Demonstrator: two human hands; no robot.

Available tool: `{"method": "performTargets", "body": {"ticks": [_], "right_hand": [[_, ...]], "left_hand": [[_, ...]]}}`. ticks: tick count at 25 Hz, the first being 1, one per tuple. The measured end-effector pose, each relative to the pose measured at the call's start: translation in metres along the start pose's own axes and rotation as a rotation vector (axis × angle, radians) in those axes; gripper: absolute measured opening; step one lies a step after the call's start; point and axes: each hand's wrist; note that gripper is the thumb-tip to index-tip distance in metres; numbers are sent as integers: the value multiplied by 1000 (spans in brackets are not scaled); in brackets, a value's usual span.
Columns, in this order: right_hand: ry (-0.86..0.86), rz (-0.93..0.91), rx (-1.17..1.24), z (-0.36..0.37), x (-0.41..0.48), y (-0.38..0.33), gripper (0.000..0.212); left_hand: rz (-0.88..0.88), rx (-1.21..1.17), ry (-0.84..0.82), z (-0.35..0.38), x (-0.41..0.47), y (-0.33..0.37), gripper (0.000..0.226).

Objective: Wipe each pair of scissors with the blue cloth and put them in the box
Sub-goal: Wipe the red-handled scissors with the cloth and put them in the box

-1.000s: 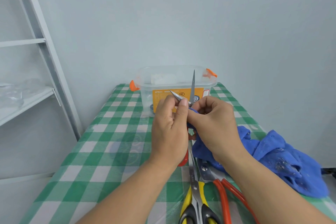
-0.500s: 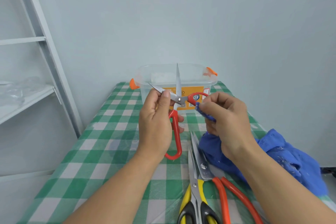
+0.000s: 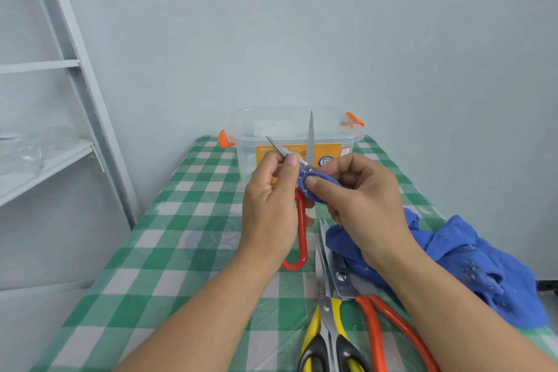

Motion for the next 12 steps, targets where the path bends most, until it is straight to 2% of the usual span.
{"method": "performTargets", "body": {"ticks": [6,9,12], "right_hand": [[93,151,-205,8,6,6,19],[36,279,-112,-3,10,5,21],[67,305,-46,-19,13,3,29]], "left_hand": [[83,179,-69,3,0,-13,27],[69,208,-65,-1,4,-14,29],[-43,55,-33,-9,9,-9,23]]}}
Point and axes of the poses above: each hand's wrist, its own x-axis towards the middle knuckle, its own z-axis out of the palm, y = z × x, and after that the axes turned 7 degrees about -x, right-handed
